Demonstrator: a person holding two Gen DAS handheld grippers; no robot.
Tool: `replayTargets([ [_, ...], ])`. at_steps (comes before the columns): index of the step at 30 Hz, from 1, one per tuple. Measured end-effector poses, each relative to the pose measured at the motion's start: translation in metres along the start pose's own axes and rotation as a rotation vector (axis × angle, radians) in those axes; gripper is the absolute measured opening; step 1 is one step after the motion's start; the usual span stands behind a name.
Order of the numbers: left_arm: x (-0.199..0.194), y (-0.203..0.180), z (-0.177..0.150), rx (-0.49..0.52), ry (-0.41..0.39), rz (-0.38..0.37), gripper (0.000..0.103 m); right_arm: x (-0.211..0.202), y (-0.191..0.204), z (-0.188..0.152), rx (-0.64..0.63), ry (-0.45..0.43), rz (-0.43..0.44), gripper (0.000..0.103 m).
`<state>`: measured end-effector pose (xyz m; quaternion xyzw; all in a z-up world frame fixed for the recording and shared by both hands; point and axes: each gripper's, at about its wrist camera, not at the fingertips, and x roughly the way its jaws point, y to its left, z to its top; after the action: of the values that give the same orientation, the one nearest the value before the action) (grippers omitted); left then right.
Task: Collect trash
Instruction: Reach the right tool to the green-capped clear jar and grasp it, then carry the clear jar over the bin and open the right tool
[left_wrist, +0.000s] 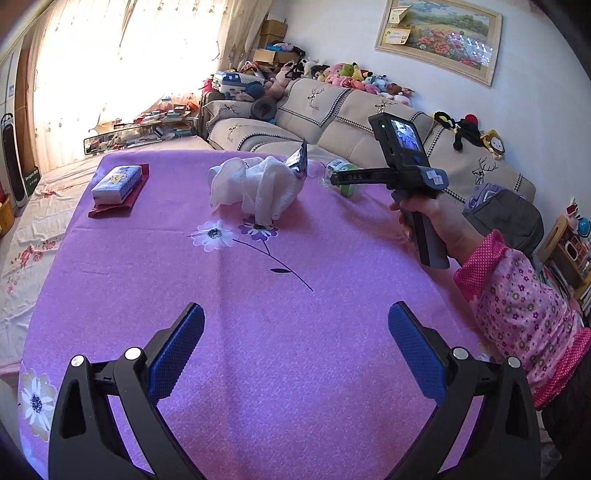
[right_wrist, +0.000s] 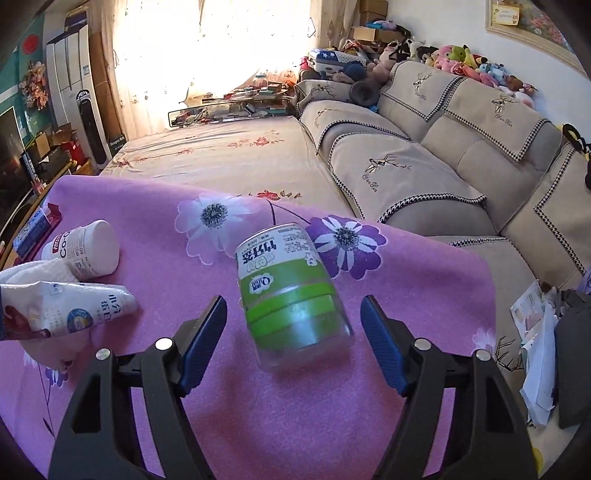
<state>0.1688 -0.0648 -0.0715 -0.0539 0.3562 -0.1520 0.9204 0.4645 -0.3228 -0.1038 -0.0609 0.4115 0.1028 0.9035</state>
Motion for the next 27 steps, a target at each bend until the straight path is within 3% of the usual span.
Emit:
replayTargets([
  [4, 0.002, -0.001, -0.001, -0.002, 0.005, -0.005, 0.098, 0.006, 0.000, 0.004, 0.002, 0.024, -0.004, 0.058],
  [11, 0.001, -0.007, -0.004, 0.004, 0.007, -0.014, 0.098, -0.007, -0.004, -0.010, 0.047, 0.046, 0.023, 0.056],
  [27, -0.013, -0.034, -0.011, 0.057, -0.015, -0.048, 0.098, -0.132, 0.006, -0.123, 0.204, 0.023, 0.184, 0.051],
])
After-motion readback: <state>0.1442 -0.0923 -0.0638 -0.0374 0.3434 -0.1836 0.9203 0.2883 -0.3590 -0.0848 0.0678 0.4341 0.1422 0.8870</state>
